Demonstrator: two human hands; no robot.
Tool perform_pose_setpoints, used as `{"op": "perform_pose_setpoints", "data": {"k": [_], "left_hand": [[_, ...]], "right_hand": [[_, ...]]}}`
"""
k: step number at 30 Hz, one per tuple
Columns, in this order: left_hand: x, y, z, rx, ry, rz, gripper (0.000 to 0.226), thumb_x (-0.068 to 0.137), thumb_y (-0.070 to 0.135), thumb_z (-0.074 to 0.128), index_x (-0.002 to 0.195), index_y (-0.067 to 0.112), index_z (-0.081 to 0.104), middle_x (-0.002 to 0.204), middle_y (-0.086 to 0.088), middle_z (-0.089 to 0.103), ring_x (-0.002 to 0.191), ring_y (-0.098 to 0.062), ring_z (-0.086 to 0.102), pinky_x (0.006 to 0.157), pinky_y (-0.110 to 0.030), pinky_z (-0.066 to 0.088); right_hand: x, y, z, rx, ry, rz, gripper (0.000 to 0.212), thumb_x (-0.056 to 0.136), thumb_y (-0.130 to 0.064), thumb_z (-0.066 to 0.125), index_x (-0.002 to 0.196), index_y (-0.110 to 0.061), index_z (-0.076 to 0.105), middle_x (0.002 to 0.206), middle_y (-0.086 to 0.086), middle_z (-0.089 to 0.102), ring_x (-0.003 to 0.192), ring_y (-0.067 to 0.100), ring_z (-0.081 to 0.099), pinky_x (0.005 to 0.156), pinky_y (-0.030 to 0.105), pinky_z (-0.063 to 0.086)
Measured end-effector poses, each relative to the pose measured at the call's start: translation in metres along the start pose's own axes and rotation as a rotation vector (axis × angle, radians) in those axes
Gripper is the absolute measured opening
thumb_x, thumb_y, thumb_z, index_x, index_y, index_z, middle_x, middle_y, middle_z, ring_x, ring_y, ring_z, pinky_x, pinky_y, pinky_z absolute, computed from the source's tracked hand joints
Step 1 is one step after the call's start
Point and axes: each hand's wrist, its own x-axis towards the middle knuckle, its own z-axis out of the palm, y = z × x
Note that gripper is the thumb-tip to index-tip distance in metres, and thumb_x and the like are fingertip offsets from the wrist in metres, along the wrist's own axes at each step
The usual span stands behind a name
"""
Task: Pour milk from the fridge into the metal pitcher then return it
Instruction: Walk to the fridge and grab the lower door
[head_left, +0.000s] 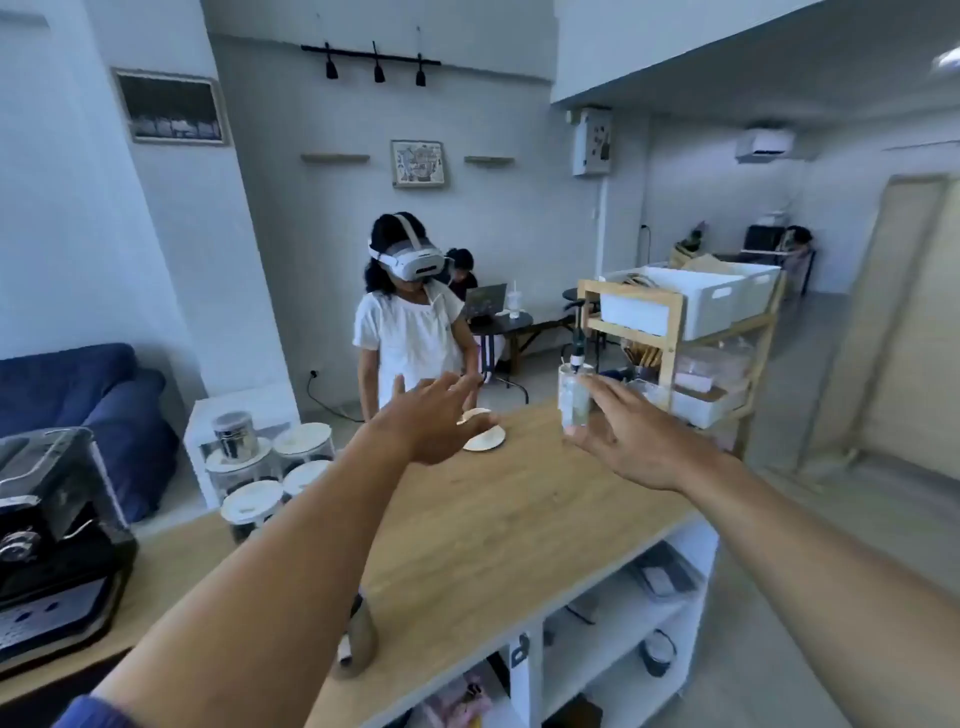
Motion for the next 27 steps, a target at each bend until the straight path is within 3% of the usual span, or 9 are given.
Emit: {"op": "perform_pose_setpoints", "data": {"k": [6, 10, 18, 22, 27], "left_hand": [[0.057, 0.151, 0.000, -0.039, 0.026, 0.259, 0.082, 0.087, 0.075, 0.010, 0.154, 0.029, 0.019, 0.160, -0.003, 0.027, 0.146, -0.028, 0.027, 0.116, -0.064, 0.010], [0.079, 0.261, -0.001, -0.011, 0.003, 0.422, 0.074, 0.092, 0.070, 0.016, 0.154, 0.030, 0.015, 0.162, -0.001, 0.022, 0.148, -0.027, 0.025, 0.116, -0.061, 0.010], [0.071, 0.494, 0.009, -0.105, -0.029, 0.785, 0.080, 0.086, 0.077, 0.012, 0.153, 0.033, 0.020, 0.162, 0.004, 0.020, 0.149, -0.021, 0.018, 0.118, -0.060, 0.005], [0.047, 0.594, 0.014, -0.149, -0.042, 0.958, 0.087, 0.081, 0.080, 0.007, 0.153, 0.035, 0.020, 0.164, 0.007, 0.015, 0.151, -0.017, 0.010, 0.119, -0.058, 0.001], [0.007, 0.708, 0.020, -0.188, -0.050, 1.131, 0.078, 0.086, 0.078, 0.011, 0.153, 0.039, 0.017, 0.164, 0.010, 0.011, 0.152, -0.013, 0.005, 0.119, -0.056, -0.002]], "right_hand": [[-0.089, 0.111, -0.069, -0.076, 0.107, 0.218, 0.074, 0.093, -0.062, 0.036, 0.152, -0.026, 0.010, 0.160, -0.005, 0.012, 0.143, 0.019, 0.024, 0.107, 0.043, 0.034], [-0.158, 0.172, -0.115, -0.061, 0.183, 0.362, 0.067, 0.095, -0.053, 0.043, 0.149, -0.021, 0.021, 0.157, 0.002, 0.024, 0.140, 0.023, 0.030, 0.110, 0.040, 0.032], [-0.341, 0.291, -0.179, -0.076, 0.277, 0.702, 0.073, 0.094, -0.059, 0.040, 0.152, -0.021, 0.017, 0.160, -0.004, 0.018, 0.145, 0.012, 0.017, 0.115, 0.033, 0.021], [-0.439, 0.324, -0.201, -0.114, 0.270, 0.883, 0.074, 0.094, -0.061, 0.036, 0.153, -0.022, 0.014, 0.160, -0.007, 0.016, 0.145, 0.009, 0.013, 0.115, 0.032, 0.018], [-0.551, 0.331, -0.236, -0.155, 0.357, 1.077, 0.068, 0.091, -0.061, 0.040, 0.148, -0.027, 0.026, 0.153, -0.005, 0.031, 0.139, 0.016, 0.030, 0.108, 0.036, 0.031]]}}
